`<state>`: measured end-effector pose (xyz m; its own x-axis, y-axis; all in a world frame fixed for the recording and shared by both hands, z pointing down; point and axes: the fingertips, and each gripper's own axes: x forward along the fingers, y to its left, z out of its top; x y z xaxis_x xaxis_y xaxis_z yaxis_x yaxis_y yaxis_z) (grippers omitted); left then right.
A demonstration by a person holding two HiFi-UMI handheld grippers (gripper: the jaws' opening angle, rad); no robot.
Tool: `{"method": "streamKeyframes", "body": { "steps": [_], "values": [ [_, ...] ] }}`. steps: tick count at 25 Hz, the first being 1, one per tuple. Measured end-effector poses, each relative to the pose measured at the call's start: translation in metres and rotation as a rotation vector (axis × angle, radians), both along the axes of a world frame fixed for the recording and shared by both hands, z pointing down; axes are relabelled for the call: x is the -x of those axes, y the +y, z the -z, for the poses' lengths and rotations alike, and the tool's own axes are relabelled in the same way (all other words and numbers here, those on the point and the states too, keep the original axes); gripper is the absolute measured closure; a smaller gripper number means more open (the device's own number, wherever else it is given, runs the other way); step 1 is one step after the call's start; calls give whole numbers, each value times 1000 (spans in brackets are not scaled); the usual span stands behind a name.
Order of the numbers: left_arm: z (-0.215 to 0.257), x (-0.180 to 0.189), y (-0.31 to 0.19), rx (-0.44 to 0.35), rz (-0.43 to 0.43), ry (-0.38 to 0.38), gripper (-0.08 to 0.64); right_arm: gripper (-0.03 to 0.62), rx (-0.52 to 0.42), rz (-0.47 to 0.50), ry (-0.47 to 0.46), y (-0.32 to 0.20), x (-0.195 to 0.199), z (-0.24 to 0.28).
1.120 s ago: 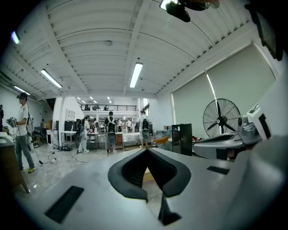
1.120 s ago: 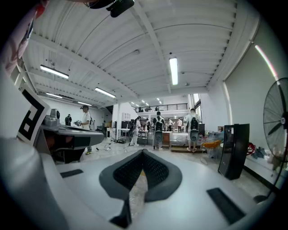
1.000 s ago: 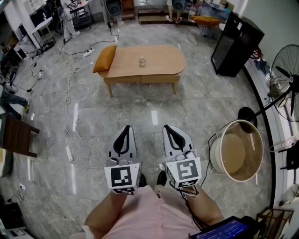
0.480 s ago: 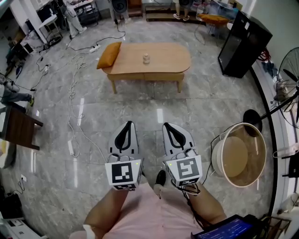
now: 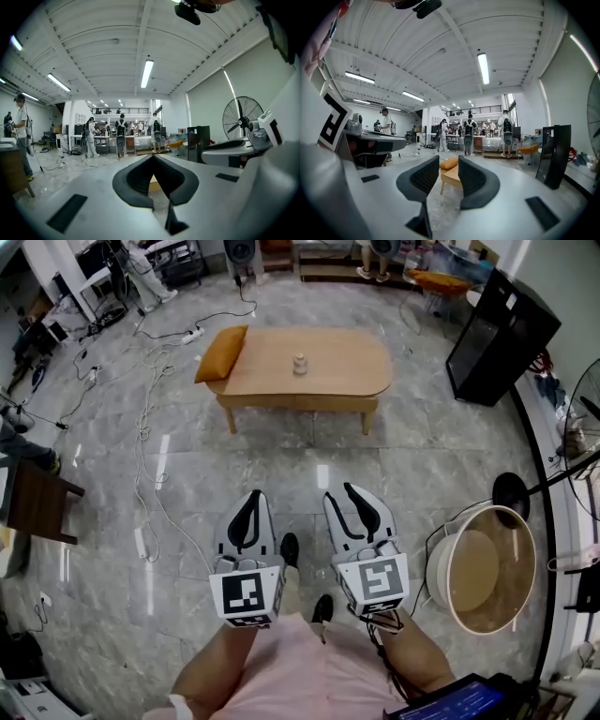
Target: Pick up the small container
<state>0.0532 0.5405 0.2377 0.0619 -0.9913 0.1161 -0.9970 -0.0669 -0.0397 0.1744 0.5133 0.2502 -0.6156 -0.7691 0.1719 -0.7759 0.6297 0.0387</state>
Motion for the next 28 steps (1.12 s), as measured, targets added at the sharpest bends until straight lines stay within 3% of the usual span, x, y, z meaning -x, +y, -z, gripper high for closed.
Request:
{"method": "streamKeyframes", "body": {
  "steps": [7,15,28],
  "values": [
    [-10,49,-94,14,0,30,548,299,31,-28,25,-88,36,-17],
    [-6,90,-187,4,-57,30,548,298,-4,-72,24,-182,81,-6],
    [-9,121,-272,-5,-93,39,548,301,-41,-126,44,-265,106,1]
  ]
}}
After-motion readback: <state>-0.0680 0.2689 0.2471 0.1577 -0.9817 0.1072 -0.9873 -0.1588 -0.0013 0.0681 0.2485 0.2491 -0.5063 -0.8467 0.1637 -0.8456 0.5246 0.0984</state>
